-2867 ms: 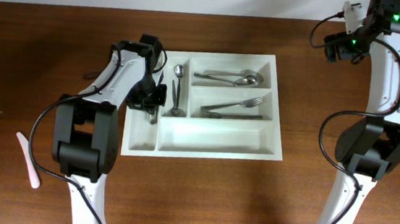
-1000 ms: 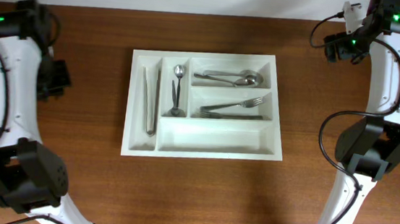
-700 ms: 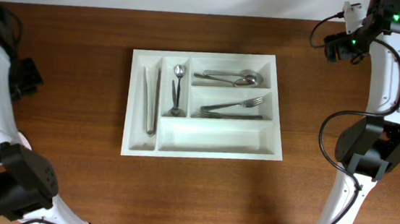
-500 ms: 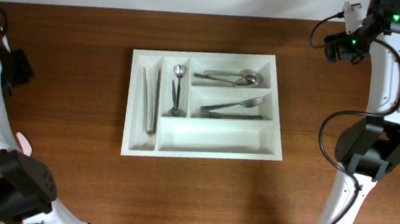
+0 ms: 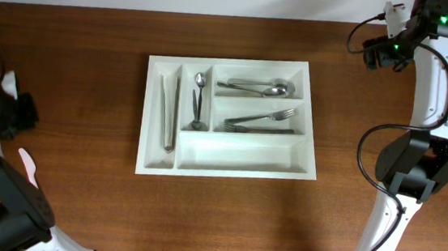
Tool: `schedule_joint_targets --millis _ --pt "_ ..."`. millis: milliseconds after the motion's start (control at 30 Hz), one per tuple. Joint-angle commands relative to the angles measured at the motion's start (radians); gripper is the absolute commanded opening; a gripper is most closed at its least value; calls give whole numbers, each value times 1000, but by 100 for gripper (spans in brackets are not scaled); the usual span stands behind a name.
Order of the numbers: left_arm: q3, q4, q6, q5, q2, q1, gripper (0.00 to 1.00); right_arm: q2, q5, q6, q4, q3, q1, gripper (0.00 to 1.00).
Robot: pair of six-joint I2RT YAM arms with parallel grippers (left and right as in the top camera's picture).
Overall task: Pack container
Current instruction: 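Move the left gripper to the pink plastic knife and grasp it, then carry the knife into the tray's bottom compartment and release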
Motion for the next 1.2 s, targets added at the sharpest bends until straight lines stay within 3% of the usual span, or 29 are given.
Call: schedule_joint_targets --millis 0,133,500,733,900,1067,1167 --pt "-68 13 29 38 -14 38 30 -26 -2 12 -1 9 -6 99" --pt "-141 50 47 80 -14 69 30 -26 -3 12 -1 9 -6 99" --pt "-323 150 64 108 -14 171 45 -26 -3 12 -1 9 -6 99" --pt "-382 186 138 105 -14 230 58 -26 -3 12 -1 9 -6 99" --pt "-455 263 141 105 -14 245 61 -26 -3 12 -1 9 -6 99" --pt "-521 358 141 105 -14 245 57 -26 -3 12 -1 9 -6 99" --pt "-537 380 141 105 -14 245 34 -26 -2 12 -1 9 -6 99"
